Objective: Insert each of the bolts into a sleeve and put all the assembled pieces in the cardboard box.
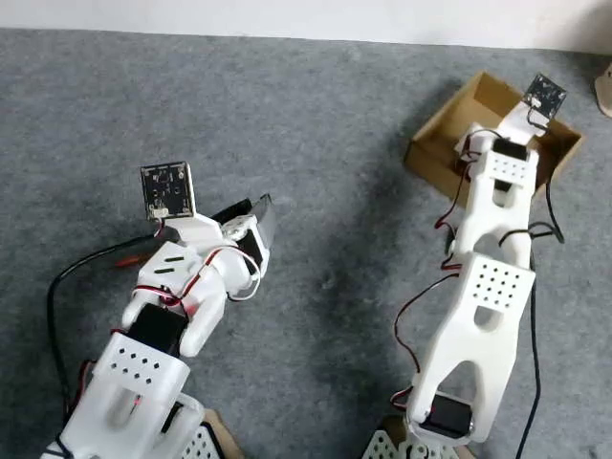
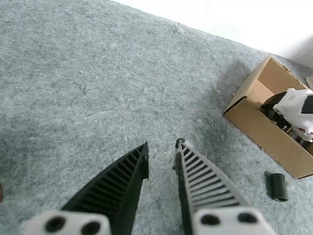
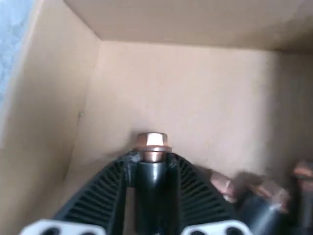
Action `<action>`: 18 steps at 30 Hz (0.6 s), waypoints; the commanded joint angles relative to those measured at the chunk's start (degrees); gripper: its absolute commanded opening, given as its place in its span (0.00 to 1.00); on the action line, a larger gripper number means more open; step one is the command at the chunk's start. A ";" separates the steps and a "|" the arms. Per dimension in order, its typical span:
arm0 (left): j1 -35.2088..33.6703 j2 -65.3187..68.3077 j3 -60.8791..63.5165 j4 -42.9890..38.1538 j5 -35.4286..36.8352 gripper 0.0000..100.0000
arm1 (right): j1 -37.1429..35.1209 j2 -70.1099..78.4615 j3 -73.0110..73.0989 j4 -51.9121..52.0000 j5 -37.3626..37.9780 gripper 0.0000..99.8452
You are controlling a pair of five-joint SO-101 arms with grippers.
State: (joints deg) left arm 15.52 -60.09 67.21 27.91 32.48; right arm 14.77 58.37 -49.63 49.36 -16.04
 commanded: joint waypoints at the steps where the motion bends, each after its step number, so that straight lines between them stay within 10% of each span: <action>1: -0.22 -0.31 -0.40 -1.23 -0.09 0.10 | -2.95 -2.51 -7.60 9.63 -0.62 0.15; 18: -0.75 -0.75 -0.40 -1.14 -0.09 0.10 | -8.04 -2.51 -47.25 46.02 -0.09 0.11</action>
State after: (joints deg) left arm 15.52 -60.09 67.21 27.91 32.48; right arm 8.26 58.46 -91.82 90.24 -16.04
